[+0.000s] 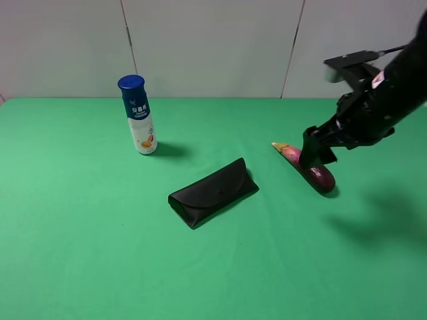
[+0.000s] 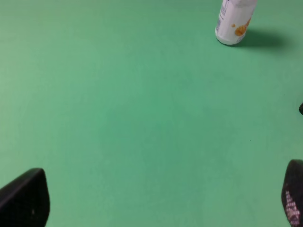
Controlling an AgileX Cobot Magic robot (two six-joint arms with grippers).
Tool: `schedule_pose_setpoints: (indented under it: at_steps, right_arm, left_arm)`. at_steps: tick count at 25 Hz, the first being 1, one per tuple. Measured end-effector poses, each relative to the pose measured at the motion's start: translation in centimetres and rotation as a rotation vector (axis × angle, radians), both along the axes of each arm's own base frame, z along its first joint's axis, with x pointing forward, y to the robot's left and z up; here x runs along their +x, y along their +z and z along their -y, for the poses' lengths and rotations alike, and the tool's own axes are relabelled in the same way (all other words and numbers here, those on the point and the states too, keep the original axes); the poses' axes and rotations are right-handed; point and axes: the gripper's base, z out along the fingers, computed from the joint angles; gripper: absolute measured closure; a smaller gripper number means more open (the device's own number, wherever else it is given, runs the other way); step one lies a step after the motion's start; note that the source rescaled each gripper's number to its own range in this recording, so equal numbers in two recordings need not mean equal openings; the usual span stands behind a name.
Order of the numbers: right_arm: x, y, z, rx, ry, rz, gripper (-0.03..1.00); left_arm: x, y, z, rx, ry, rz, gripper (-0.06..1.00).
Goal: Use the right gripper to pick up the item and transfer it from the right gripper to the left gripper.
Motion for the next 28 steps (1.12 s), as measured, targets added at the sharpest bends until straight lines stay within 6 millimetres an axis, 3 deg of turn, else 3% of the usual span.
schedule_pose_setpoints:
  at_steps: [10,21,28]
  right_arm:
    - [3.9,-4.9,-0.6,-0.126,0.058,-0.065,-0.03]
    - [5.6,-9.4,1.3,-0.160,-0.001,-0.153,-0.03]
    - [5.6,-10.5,1.3,-0.160,-0.006,-0.178,-0.03]
  left_arm:
    - [0.0,0.0,0.0,0.000,0.000,0.000,-0.03]
    - [0.0,0.0,0.0,0.000,0.000,0.000,-0.03]
    - [0.0,0.0,0.0,0.000,0.000,0.000,-0.03]
